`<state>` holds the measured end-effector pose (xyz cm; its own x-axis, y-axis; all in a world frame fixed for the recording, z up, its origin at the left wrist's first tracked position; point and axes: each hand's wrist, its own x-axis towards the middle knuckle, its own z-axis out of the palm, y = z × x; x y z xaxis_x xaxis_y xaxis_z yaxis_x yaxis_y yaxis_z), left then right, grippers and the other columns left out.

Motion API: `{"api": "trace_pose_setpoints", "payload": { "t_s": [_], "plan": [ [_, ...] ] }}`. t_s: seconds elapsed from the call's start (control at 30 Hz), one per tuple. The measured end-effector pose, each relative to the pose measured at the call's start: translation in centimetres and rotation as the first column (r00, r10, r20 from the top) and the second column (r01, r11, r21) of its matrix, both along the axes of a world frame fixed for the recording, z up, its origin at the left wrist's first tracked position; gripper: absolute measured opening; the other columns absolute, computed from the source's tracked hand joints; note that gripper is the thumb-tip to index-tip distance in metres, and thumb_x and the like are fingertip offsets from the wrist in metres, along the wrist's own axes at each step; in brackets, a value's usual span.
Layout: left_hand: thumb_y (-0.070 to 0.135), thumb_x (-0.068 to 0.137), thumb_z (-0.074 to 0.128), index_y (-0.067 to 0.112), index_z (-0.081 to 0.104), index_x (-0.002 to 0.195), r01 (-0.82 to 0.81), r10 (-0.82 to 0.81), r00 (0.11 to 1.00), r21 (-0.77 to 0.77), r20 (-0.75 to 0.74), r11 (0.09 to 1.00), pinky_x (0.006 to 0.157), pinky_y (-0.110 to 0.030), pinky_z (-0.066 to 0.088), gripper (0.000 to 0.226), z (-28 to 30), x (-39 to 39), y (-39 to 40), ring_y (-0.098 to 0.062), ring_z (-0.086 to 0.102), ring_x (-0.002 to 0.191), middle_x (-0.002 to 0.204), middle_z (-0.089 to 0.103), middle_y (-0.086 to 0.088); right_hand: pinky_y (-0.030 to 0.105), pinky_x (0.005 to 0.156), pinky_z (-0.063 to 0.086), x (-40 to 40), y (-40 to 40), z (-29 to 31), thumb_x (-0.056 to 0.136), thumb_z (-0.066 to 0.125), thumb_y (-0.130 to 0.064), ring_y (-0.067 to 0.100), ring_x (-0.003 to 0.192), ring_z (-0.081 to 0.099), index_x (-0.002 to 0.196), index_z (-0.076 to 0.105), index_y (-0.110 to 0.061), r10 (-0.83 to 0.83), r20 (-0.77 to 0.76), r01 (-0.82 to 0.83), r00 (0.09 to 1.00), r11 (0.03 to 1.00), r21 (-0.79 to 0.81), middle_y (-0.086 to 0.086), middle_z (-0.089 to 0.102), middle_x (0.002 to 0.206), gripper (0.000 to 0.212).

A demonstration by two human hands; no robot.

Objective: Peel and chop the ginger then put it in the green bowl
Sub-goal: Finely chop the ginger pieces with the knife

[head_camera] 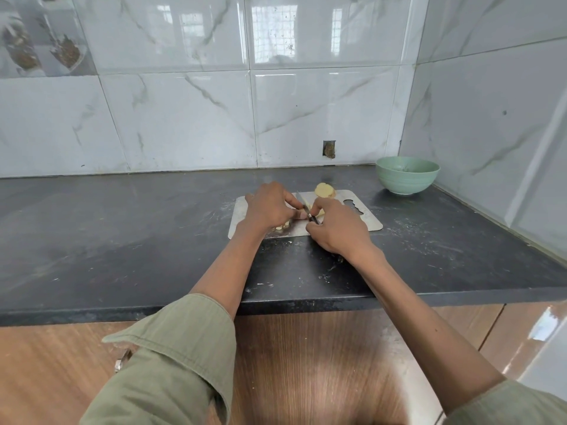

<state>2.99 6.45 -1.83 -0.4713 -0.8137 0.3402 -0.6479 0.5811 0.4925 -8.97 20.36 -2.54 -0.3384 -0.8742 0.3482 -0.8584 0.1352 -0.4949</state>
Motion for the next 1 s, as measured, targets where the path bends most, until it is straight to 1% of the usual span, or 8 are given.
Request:
{"api": "trace_pose_setpoints", "payload": {
  "t_s": [0.13, 0.2, 0.27, 0.37, 0.53, 0.77, 0.87, 1.0],
  "plan": [
    [0.058, 0.063, 0.092, 0.046, 0.08, 0.083, 0.029, -0.028, 0.999, 0.01, -0.026, 1.0, 0.094, -0.048, 0.052, 0.026, 0.11, 0.15, 0.05, -0.011, 0.065, 0.096, 0.083, 0.075, 0.02, 0.034, 0.075, 0.038, -0.05, -0.22, -0.11, 0.092, 0.06, -0.032, 0.029, 0.103, 0.058, 0.111, 0.061, -0.026, -0.035, 0.041, 0.035, 0.999, 0.999, -0.02, 0.003, 0.064, 0.11, 0.021],
    [0.054, 0.065, 0.092, 0.042, 0.082, 0.085, 0.016, -0.016, 0.999, 0.009, -0.038, 1.0, 0.096, -0.046, 0.052, 0.025, 0.16, 0.14, 0.16, -0.01, 0.065, 0.099, 0.085, 0.075, 0.021, 0.035, 0.077, 0.04, -0.1, 0.0, -0.14, 0.095, 0.058, -0.036, 0.029, 0.105, 0.058, 0.114, 0.062, -0.025, -0.046, 0.055, 0.047, 0.997, 0.998, -0.029, 0.0, 0.06, 0.104, 0.022],
    [0.053, 0.066, 0.092, 0.042, 0.081, 0.083, -0.007, 0.008, 0.999, 0.013, -0.045, 1.0, 0.098, -0.046, 0.05, 0.023, 0.21, 0.19, 0.28, -0.009, 0.064, 0.099, 0.074, 0.068, 0.027, 0.037, 0.079, 0.041, -0.01, 0.38, -0.17, 0.097, 0.056, -0.037, 0.029, 0.102, 0.058, 0.116, 0.06, -0.024, -0.042, 0.062, 0.045, 0.997, 0.998, -0.049, -0.004, 0.053, 0.094, 0.023],
    [0.05, 0.066, 0.094, 0.039, 0.082, 0.083, -0.001, 0.002, 0.999, 0.029, -0.049, 1.0, 0.094, -0.044, 0.052, 0.023, 0.44, 0.17, 0.34, -0.007, 0.063, 0.092, 0.066, 0.062, 0.029, 0.038, 0.077, 0.042, 0.2, 0.68, -0.42, 0.097, 0.053, -0.033, 0.029, 0.098, 0.055, 0.115, 0.055, -0.022, -0.022, 0.023, 0.024, 0.999, 0.996, -0.084, 0.003, 0.065, 0.101, 0.021],
    [0.047, 0.067, 0.093, 0.042, 0.082, 0.082, -0.008, 0.009, 0.999, 0.013, -0.048, 1.0, 0.093, -0.046, 0.052, 0.019, 0.42, 0.05, 0.36, -0.012, 0.063, 0.087, 0.072, 0.072, 0.018, 0.038, 0.075, 0.043, 0.21, 0.7, -0.49, 0.094, 0.055, -0.032, 0.03, 0.099, 0.056, 0.114, 0.055, -0.025, -0.001, 0.014, 0.002, 1.0, 0.996, -0.09, 0.005, 0.067, 0.092, 0.021],
    [0.036, 0.074, 0.091, 0.044, 0.082, 0.083, -0.004, 0.004, 1.0, 0.038, -0.008, 0.999, 0.098, -0.051, 0.05, 0.016, 0.46, 0.11, 0.23, -0.014, 0.062, 0.095, 0.078, 0.069, 0.022, 0.037, 0.072, 0.041, 0.17, 0.63, -0.63, 0.091, 0.057, -0.032, 0.032, 0.094, 0.058, 0.112, 0.058, -0.026, -0.004, -0.008, 0.004, 1.0, 0.996, -0.084, 0.003, 0.063, 0.085, 0.022],
    [0.036, 0.073, 0.091, 0.047, 0.08, 0.08, -0.009, 0.009, 1.0, 0.034, -0.005, 0.999, 0.097, -0.051, 0.051, 0.017, 0.36, 0.16, 0.14, -0.016, 0.063, 0.097, 0.085, 0.073, 0.017, 0.038, 0.078, 0.045, 0.22, 0.66, -0.45, 0.091, 0.059, -0.031, 0.031, 0.097, 0.058, 0.112, 0.061, -0.026, -0.007, 0.007, 0.008, 1.0, 0.996, -0.086, -0.001, 0.055, 0.087, 0.022],
    [0.035, 0.074, 0.091, 0.047, 0.079, 0.076, -0.017, 0.017, 1.0, 0.015, 0.005, 1.0, 0.094, -0.048, 0.052, 0.017, 0.26, 0.08, 0.22, -0.012, 0.062, 0.093, 0.078, 0.07, 0.022, 0.037, 0.078, 0.045, -0.02, 0.21, -0.34, 0.088, 0.062, -0.029, 0.03, 0.099, 0.058, 0.107, 0.062, -0.025, 0.007, 0.023, -0.005, 1.0, 0.998, -0.063, 0.005, 0.063, 0.101, 0.02]
  ]
}}
